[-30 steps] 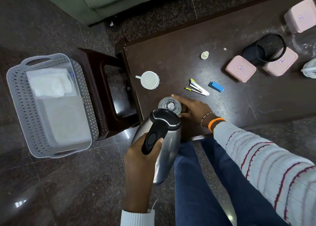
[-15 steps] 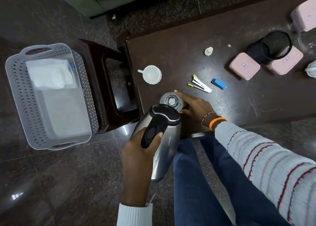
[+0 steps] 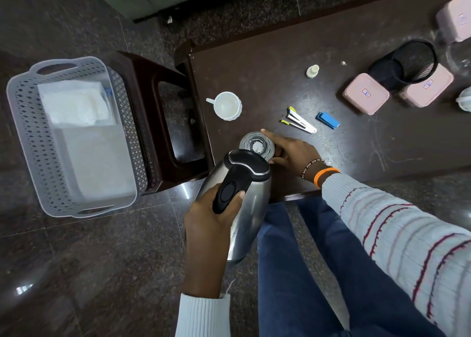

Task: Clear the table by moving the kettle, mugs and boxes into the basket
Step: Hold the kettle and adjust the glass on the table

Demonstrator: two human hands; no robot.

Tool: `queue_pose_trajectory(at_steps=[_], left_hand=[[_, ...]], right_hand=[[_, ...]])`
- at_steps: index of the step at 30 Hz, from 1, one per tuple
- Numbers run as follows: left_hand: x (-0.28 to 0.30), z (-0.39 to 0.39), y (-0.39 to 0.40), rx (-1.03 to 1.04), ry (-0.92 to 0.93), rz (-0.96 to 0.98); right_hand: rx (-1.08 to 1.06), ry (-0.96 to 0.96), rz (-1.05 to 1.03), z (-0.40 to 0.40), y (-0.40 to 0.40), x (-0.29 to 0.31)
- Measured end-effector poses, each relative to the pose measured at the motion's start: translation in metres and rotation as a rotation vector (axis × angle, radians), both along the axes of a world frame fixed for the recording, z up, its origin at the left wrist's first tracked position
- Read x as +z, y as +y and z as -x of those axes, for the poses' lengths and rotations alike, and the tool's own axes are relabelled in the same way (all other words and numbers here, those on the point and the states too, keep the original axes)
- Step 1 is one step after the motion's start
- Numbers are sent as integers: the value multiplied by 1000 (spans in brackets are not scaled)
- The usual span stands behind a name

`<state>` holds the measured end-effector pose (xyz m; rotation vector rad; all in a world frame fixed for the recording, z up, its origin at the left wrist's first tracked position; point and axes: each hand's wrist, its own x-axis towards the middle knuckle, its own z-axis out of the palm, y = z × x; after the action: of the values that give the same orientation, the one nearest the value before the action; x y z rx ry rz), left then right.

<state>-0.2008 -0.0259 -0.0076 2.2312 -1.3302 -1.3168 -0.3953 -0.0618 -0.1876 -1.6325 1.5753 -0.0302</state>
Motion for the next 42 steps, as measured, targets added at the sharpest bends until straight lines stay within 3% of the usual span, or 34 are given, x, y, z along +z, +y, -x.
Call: queue_pose_trajectory(at_steps=[15, 42], left_hand=[[-3, 0, 3, 6, 2, -3], [-6, 14, -6, 91, -151, 31]], right_hand=[[30, 87, -78, 1, -3, 3], [-5, 63, -95, 1, -4, 3]])
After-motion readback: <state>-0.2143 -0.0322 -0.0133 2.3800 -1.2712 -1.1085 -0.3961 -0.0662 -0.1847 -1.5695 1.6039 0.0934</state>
